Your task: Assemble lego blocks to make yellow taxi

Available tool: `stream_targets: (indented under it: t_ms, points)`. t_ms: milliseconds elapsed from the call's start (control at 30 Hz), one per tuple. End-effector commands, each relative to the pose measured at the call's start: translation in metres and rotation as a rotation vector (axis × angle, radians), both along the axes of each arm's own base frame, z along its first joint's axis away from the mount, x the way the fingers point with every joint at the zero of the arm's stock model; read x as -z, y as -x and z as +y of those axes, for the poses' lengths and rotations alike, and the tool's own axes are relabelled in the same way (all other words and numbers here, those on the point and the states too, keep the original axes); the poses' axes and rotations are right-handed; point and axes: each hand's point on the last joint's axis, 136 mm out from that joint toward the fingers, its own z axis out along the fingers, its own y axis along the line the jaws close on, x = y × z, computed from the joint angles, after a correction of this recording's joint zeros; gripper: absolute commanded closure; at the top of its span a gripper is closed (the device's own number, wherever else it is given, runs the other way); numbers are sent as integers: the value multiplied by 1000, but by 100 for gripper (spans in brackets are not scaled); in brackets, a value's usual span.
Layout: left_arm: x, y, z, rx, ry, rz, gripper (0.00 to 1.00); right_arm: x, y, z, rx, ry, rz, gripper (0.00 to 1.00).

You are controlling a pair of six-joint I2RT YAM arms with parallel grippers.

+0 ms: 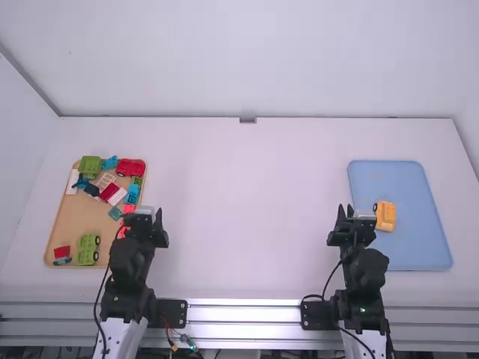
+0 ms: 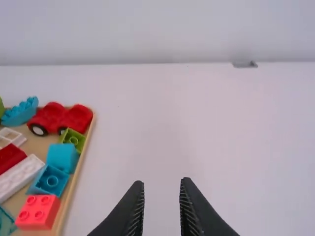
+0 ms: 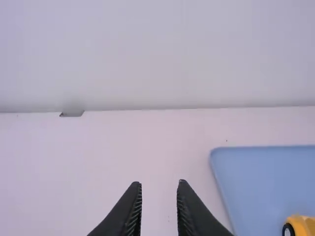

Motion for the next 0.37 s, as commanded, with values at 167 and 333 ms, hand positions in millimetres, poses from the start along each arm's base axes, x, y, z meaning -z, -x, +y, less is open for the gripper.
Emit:
stream_targets:
  t_ms: [167,333]
  points:
    - [-20,2,1,-5,-1,-99,91,5,0,0,3,-2,10,92]
    - [-26,3,1,-5,-1,-124,97,5,0,0,3,-2,10,98]
